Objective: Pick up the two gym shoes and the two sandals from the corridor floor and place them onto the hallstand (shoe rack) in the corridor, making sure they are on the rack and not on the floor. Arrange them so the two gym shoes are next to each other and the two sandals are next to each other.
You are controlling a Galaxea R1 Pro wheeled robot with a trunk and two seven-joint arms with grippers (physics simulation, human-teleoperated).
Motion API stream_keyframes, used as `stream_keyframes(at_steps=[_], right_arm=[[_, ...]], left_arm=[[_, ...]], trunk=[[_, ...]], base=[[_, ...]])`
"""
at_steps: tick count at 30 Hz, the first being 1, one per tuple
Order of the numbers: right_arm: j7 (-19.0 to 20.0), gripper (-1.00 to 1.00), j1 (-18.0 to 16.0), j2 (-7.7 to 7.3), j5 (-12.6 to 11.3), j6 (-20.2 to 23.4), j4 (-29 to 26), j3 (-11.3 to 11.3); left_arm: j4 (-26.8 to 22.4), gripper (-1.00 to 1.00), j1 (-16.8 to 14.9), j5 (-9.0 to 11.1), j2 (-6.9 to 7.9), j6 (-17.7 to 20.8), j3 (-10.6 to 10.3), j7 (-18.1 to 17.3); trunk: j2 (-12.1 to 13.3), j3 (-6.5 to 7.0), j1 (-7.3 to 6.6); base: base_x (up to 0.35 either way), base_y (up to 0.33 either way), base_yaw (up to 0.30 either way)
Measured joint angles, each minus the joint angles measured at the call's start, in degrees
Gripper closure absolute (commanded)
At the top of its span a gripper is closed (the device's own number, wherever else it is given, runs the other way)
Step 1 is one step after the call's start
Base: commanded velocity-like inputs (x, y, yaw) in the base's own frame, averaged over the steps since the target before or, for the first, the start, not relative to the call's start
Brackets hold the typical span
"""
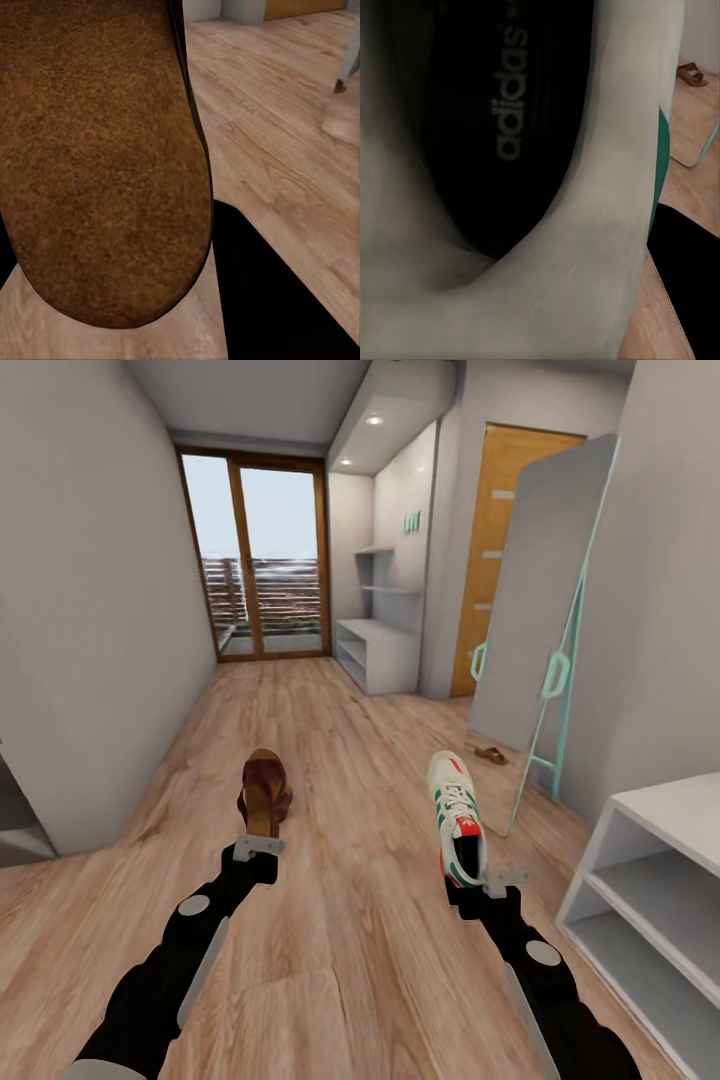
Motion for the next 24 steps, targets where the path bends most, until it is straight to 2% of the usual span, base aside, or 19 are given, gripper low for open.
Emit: stream_keyframes(at_steps=[18, 24], right_arm=[[0.0, 1.0, 0.0, 0.0, 0.0, 0.0, 0.0, 0.0], [0.0, 1.0, 0.0, 0.0, 0.0, 0.0, 0.0, 0.0]], left_arm=[[0.0, 1.0, 0.0, 0.0, -0.01, 0.0, 0.0, 0.0], [0.0, 1.0, 0.0, 0.0, 0.0, 0.0, 0.0, 0.0]], trunk=[[0.0, 0.0, 0.0], [0.0, -0.14, 0.0]], base=[[0.347, -0.138, 0.001], [0.347, -0.138, 0.142]])
